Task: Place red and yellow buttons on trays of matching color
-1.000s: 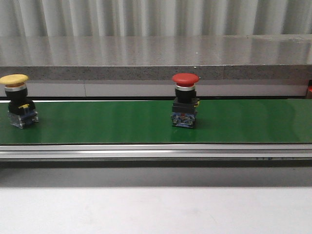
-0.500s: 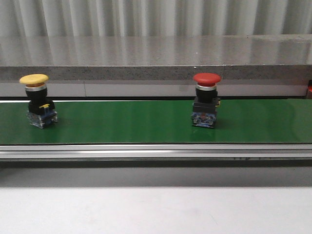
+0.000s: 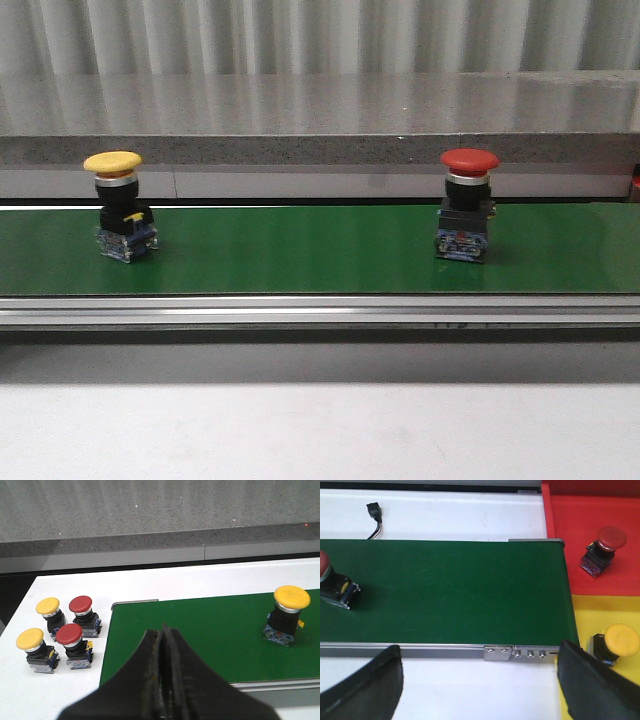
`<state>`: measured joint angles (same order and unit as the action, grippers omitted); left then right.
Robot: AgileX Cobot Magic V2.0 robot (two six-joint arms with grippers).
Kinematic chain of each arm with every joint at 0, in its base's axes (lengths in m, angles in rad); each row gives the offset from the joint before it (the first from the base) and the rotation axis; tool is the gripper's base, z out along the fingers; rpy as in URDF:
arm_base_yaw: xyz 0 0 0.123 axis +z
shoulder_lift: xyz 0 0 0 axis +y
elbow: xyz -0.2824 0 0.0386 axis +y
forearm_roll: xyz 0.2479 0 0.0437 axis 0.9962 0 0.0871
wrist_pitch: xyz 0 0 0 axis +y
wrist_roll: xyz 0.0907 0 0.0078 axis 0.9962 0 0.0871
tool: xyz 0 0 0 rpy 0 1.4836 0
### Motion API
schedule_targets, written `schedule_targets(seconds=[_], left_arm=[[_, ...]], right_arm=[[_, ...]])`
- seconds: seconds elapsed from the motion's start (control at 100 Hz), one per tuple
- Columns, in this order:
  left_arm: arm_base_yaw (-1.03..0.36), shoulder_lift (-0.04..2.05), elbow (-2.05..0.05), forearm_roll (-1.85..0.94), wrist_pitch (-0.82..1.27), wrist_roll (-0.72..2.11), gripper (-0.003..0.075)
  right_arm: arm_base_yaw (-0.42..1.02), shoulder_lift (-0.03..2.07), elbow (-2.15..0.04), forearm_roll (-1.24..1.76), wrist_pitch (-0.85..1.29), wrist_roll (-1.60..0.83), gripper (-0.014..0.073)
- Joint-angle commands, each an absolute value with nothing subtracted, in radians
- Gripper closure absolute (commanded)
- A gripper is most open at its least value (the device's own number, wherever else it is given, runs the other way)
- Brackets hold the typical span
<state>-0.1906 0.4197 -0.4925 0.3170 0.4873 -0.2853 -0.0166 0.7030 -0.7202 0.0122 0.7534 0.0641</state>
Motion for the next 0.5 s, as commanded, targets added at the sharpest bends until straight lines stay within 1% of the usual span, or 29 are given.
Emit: schedule_targets(seconds=[0.0, 0.12, 0.29, 0.49], left_arm=[[-0.199, 0.424, -0.516, 0.328, 0.413, -0.288, 0.0740], [-0.199, 0.424, -0.516, 0.330, 0.413, -0.288, 0.0740], [-0.199, 0.424, -0.516, 0.330, 0.413, -0.288, 0.0740], [-0.199, 0.424, -0.516, 0.330, 0.413, -0.288, 0.0740]], right_arm=[[-0.009, 0.719, -0.749, 0.033, 0.675, 0.056, -0.0033], [0.042, 0.779, -0.766, 0.035, 0.666, 0.021, -0.0033], [0.136, 0.917, -0.820, 0.035, 0.659, 0.000, -0.0033], [0.194, 1.088, -0.895, 0.035, 0.639, 0.000, -0.0033]])
